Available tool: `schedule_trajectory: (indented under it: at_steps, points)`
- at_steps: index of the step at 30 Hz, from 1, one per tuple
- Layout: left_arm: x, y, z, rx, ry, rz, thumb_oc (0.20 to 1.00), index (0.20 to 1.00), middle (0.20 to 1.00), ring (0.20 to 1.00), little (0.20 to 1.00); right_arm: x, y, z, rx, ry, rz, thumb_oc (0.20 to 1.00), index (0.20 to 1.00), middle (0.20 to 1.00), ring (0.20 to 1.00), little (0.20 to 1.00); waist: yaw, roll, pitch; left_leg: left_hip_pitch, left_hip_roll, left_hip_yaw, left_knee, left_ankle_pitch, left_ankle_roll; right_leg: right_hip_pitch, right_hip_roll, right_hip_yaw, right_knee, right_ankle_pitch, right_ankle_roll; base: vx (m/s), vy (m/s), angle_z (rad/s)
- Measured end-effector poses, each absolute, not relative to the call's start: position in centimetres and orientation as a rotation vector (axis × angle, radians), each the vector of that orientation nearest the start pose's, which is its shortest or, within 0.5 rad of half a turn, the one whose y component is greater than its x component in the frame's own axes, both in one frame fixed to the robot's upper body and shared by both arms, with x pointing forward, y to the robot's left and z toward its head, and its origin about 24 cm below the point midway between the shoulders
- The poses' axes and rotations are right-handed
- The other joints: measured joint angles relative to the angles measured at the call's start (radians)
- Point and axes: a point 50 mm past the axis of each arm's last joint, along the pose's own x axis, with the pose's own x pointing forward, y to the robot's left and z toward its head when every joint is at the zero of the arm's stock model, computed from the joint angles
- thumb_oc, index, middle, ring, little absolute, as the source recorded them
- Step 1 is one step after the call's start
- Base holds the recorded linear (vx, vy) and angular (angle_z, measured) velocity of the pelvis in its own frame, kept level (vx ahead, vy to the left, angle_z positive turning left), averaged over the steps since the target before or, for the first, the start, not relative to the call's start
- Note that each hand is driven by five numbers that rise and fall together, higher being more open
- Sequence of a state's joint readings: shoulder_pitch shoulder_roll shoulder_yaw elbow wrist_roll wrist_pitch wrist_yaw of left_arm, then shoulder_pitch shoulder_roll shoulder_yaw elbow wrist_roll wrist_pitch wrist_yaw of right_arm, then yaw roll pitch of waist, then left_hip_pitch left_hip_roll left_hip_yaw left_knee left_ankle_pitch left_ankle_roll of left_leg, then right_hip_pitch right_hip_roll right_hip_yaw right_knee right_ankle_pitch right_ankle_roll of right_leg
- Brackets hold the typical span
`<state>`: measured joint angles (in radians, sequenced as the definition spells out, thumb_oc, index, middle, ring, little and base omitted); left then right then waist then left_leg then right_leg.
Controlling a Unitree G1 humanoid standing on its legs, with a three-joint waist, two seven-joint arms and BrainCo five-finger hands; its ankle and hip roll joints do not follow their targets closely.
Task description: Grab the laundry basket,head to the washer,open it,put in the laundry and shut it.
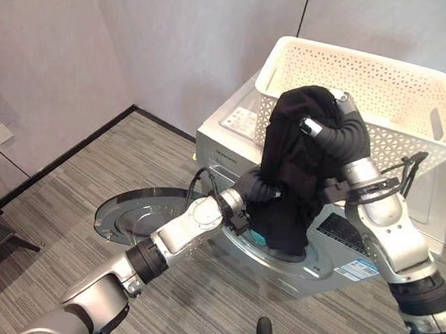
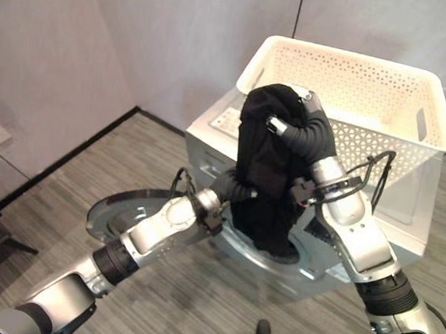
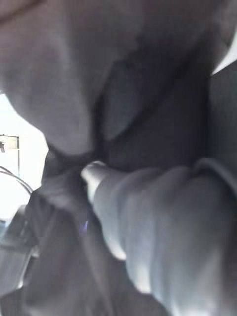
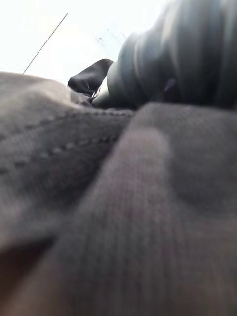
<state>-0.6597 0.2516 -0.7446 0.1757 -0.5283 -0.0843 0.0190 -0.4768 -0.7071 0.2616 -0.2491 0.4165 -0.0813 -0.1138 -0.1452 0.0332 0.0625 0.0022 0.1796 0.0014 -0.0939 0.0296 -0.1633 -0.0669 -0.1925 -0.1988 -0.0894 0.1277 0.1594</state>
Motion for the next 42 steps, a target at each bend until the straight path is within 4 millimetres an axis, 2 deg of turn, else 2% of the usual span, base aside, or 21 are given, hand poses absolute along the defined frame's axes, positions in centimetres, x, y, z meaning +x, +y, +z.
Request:
schedule_trajectory:
  at_steps: [2,3,4,9,13,16,18,19,20,21,23,24,25,26,28,32,35,37,39,40,42]
  points:
    - [29.7,0.4,13.4,0.072,-0.276,-0.777,0.2,0.2,0.2,0.2,0.2,28.5,-15.6,22.5,-0.27,-0.633,0.323,0.2,0.2,0.2,0.2,0.2,-0.003,-0.003,-0.001,0.0,0.0,0.0,0.0,0.0,0.0,0.0,0.001,0.0,0.0,0.0,0.0,0.0,0.0,0.0]
    - [29.7,0.5,13.6,0.109,-0.306,-0.762,0.2,0.2,0.2,0.2,0.2,28.5,-15.5,22.4,-0.268,-0.631,0.325,0.407,0.407,0.407,0.407,0.407,-0.004,-0.003,-0.002,0.0,0.001,0.0,0.0,0.0,0.0,0.0,0.001,0.0,0.0,0.0,0.0,0.0,0.0,0.0]
    - [29.8,0.7,13.8,0.158,-0.34,-0.733,0.2,0.2,0.2,0.2,0.2,28.5,-15.5,22.4,-0.267,-0.633,0.326,1.0,1.0,1.0,1.0,1.0,-0.006,-0.004,-0.002,0.0,0.001,0.0,0.0,0.0,0.0,0.0,0.002,0.0,0.0,0.0,0.0,0.0,0.0,0.0]
    - [29.8,1.0,13.2,0.221,-0.353,-0.712,0.2,0.2,0.2,0.2,0.2,28.4,-16.0,22.2,-0.24,-0.604,0.348,1.0,1.0,1.0,1.0,1.0,-0.008,-0.012,-0.006,0.0,0.002,0.001,0.0,0.0,0.0,0.0,0.002,0.0,0.0,0.0,0.0,0.0,0.0,0.0]
    - [29.8,2.6,12.0,0.214,-0.319,-0.648,0.2,0.2,0.2,0.2,0.2,27.5,-18.4,21.1,-0.189,-0.553,0.317,1.0,1.0,1.0,1.0,1.0,-0.005,-0.026,-0.014,0.0,0.002,0.001,0.0,0.0,0.0,-0.001,0.002,0.0,0.0,0.0,0.0,0.0,0.0,0.0]
    - [30.4,5.4,11.2,0.23,-0.292,-0.55,0.2,0.2,0.2,0.2,0.2,27.0,-20.0,20.1,-0.153,-0.516,0.262,1.0,1.0,1.0,1.0,1.0,-0.023,-0.03,-0.016,0.001,0.002,0.004,0.0,0.0,0.0,-0.002,0.001,0.002,0.0,0.0,0.0,0.01,-0.008,-0.01]
    - [30.2,8.2,11.3,0.199,-0.298,-0.446,0.2,0.2,0.2,0.2,0.2,25.6,-22.7,18.9,-0.112,-0.5,0.145,1.0,1.0,1.0,1.0,1.0,-0.025,-0.03,-0.016,0.003,0.003,0.006,0.0,0.0,0.0,-0.002,0.003,0.004,0.0,0.0,0.0,0.02,-0.008,-0.01]
    - [29.3,10.2,11.6,0.211,-0.33,-0.383,0.2,0.2,0.2,0.2,0.2,24.0,-24.5,18.7,-0.091,-0.517,0.053,1.0,1.0,1.0,1.0,1.0,-0.025,-0.03,-0.016,0.002,0.003,0.006,0.0,0.0,0.0,-0.003,0.003,0.005,0.0,0.0,0.0,-0.01,-0.011,-0.03]
    - [28.8,11.3,11.7,0.212,-0.345,-0.344,0.2,0.2,0.2,0.2,0.2,23.1,-25.5,18.6,-0.084,-0.523,-0.001,1.0,1.0,1.0,1.0,1.0,-0.027,-0.03,-0.016,0.003,0.003,0.008,0.0,0.0,0.0,-0.004,0.003,0.007,0.0,0.0,0.0,0.06,-0.002,-0.08]
    - [28.8,13.6,11.6,0.255,-0.342,-0.259,0.2,0.2,0.2,0.2,0.2,22.9,-26.5,18.5,-0.08,-0.524,-0.065,1.0,1.0,1.0,1.0,1.0,-0.035,-0.031,-0.017,0.006,0.001,0.012,0.0,-0.001,0.001,-0.004,0.002,0.014,0.0,0.0,0.001,0.04,-0.009,-0.1]
    - [28.4,15.4,11.7,0.28,-0.345,-0.202,0.2,0.2,0.2,0.2,0.2,22.0,-27.5,18.1,-0.077,-0.525,-0.113,1.0,1.0,1.0,1.0,1.0,-0.035,-0.033,-0.018,0.011,0.003,0.016,-0.005,-0.005,0.005,-0.003,0.004,0.019,0.0,-0.002,0.0,0.03,-0.013,-0.11]
    - [27.3,16.7,11.7,0.306,-0.357,-0.159,0.2,0.2,0.2,0.2,0.2,21.4,-28.1,17.3,-0.061,-0.512,-0.158,1.0,1.0,1.0,1.0,1.0,-0.034,-0.035,-0.02,0.01,0.005,0.024,-0.005,-0.007,0.005,-0.004,0.007,0.026,-0.001,-0.004,0.001,0.05,-0.005,-0.13]
    - [26.3,17.8,11.8,0.397,-0.373,-0.13,0.2,0.2,0.2,0.2,0.2,20.5,-29.1,16.2,-0.066,-0.477,-0.214,1.0,1.0,1.0,1.0,1.0,-0.035,-0.036,-0.021,0.012,0.008,0.031,-0.005,-0.011,0.006,-0.006,0.01,0.031,-0.001,-0.009,0.0,0.06,-0.002,-0.16]
    - [24.3,19.8,12.5,0.597,-0.411,-0.099,0.2,0.2,0.2,0.2,0.2,18.3,-31.4,14.5,-0.076,-0.416,-0.353,1.0,1.0,1.0,1.0,1.0,-0.03,-0.039,-0.023,0.012,0.016,0.035,-0.005,-0.015,0.003,-0.012,0.016,0.034,-0.001,-0.015,-0.007,0.04,0.005,-0.09]
    - [22.8,22.5,13.4,0.935,-0.445,-0.053,0.2,0.2,0.2,0.2,0.2,14.4,-35.6,10.8,-0.126,-0.229,-0.615,1.0,1.0,1.0,1.0,1.0,-0.014,-0.041,-0.031,0.003,0.017,0.035,-0.004,-0.017,0.005,-0.016,0.017,0.034,0.0,-0.014,-0.002,0.02,0.0,-0.02]
    - [21.0,22.8,12.0,1.092,-0.436,-0.086,0.2,0.2,0.2,0.2,0.2,11.8,-37.7,6.4,-0.236,0.004,-0.789,1.0,1.0,1.0,1.0,1.0,-0.012,-0.035,-0.055,-0.02,0.016,0.035,-0.004,-0.016,0.005,-0.039,0.016,0.034,-0.001,-0.013,0.0,0.02,0.0,0.0]
    - [19.8,22.4,10.3,1.086,-0.381,-0.16,0.2,0.2,0.2,0.2,0.2,10.1,-38.5,3.1,-0.282,0.19,-0.865,1.0,1.0,1.0,1.0,1.0,-0.007,-0.034,-0.053,-0.02,0.018,0.034,0.0,-0.015,0.004,-0.039,0.019,0.031,0.0,-0.011,-0.001,0.0,0.0,0.0]
    - [19.3,22.4,9.1,1.077,-0.332,-0.198,0.2,0.2,0.2,0.2,0.2,8.3,-38.9,-0.5,-0.31,0.408,-0.919,1.0,1.0,1.0,1.0,1.0,0.008,-0.036,-0.053,-0.02,0.018,0.032,0.0,-0.015,0.004,-0.039,0.018,0.028,0.0,-0.011,-0.001,0.0,0.0,0.0]
    - [19.3,22.1,7.7,1.045,-0.278,-0.24,0.2,0.2,0.2,0.2,0.2,6.9,-38.0,-4.2,-0.287,0.586,-0.917,1.0,1.0,1.0,1.0,1.0,0.024,-0.036,-0.053,-0.02,0.018,0.03,0.0,-0.015,0.003,-0.037,0.019,0.026,-0.001,-0.011,0.0,-0.02,-0.002,0.01]
    - [19.3,21.7,6.6,1.008,-0.24,-0.276,0.2,0.2,0.2,0.2,0.2,6.7,-37.0,-6.4,-0.275,0.702,-0.886,1.0,1.0,1.0,1.0,1.0,0.039,-0.034,-0.052,-0.022,0.018,0.03,0.0,-0.013,0.002,-0.037,0.018,0.025,-0.001,-0.01,0.0,0.0,0.0,0.0]
    - [19.3,20.8,4.8,0.947,-0.176,-0.327,0.2,0.2,0.2,0.2,0.2,6.7,-34.7,-9.2,-0.263,0.837,-0.79,1.0,1.0,1.0,1.0,1.0,0.039,-0.031,-0.049,-0.022,0.017,0.028,0.0,-0.012,0.0,-0.038,0.018,0.025,-0.006,-0.009,0.0,0.0,0.0,0.0]
